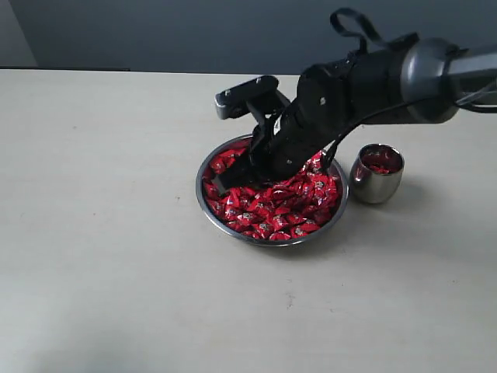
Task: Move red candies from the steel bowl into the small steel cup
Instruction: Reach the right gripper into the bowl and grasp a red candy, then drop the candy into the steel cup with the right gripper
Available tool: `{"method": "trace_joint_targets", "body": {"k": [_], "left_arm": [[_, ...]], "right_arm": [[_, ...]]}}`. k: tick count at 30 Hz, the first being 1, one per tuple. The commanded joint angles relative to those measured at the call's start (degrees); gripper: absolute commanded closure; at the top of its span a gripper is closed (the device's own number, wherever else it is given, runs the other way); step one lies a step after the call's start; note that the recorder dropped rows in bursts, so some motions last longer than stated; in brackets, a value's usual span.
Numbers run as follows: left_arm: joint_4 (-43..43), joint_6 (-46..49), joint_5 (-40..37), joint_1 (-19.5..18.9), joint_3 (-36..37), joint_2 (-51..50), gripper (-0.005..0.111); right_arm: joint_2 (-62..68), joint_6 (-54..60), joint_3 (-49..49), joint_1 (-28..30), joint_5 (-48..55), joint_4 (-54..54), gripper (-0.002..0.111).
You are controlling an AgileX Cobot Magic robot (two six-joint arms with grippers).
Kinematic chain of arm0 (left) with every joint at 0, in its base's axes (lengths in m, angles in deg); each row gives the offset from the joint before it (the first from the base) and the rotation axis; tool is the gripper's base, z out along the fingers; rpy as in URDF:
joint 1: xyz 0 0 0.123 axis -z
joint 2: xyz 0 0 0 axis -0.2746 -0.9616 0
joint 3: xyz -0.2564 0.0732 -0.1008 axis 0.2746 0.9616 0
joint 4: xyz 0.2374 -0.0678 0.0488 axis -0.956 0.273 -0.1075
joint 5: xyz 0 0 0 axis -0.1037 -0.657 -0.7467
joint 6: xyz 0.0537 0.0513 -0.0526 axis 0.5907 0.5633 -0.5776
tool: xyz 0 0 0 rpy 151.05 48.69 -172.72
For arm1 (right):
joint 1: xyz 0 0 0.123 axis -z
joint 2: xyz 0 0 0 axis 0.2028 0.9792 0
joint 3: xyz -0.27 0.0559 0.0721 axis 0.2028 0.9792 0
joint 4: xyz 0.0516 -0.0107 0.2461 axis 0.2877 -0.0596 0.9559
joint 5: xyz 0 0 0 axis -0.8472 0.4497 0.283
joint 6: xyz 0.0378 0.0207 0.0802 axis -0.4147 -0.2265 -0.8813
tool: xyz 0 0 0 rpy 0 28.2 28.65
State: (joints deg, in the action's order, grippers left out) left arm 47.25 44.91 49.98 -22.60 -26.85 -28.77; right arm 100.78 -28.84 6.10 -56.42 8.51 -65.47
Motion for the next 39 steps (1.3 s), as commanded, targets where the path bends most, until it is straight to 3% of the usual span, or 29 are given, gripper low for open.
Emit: {"method": "trace_joint_targets", "body": {"k": [1,10,18,32,34,39], "left_arm": [[-0.11,-0.09,0.31,0.46,-0.48,0.27,0.106],[-0.11,-0.09,0.31,0.46,-0.48,0.27,0.106],[-0.11,-0.09,0.31,0.46,-0.48,0.27,0.106],[-0.11,-0.09,0.31,0.46,-0.48,0.27,0.106],[-0.11,-0.09,0.31,0.46,-0.48,0.27,0.106],[-0.11,-0.09,0.31,0.46,-0.48,0.27,0.106]], "right_arm": [[-6.33,-3.77,-0.33,1.0,3.81,-7.56,0.108],[-10.47,-11.86,0.22,13.5,9.64,-14.05,0.108],[-8.57,-12.39,5.43,22.03,5.05,-13.95,0.108],[-6.23,-12.52,7.33,22.99,-0.14,-12.89,0.107],[-6.23,-12.52,7.33,22.99,0.1,-12.89,0.098],[-6.23,-12.52,7.33,22.99,0.59,-12.89,0.061]]}}
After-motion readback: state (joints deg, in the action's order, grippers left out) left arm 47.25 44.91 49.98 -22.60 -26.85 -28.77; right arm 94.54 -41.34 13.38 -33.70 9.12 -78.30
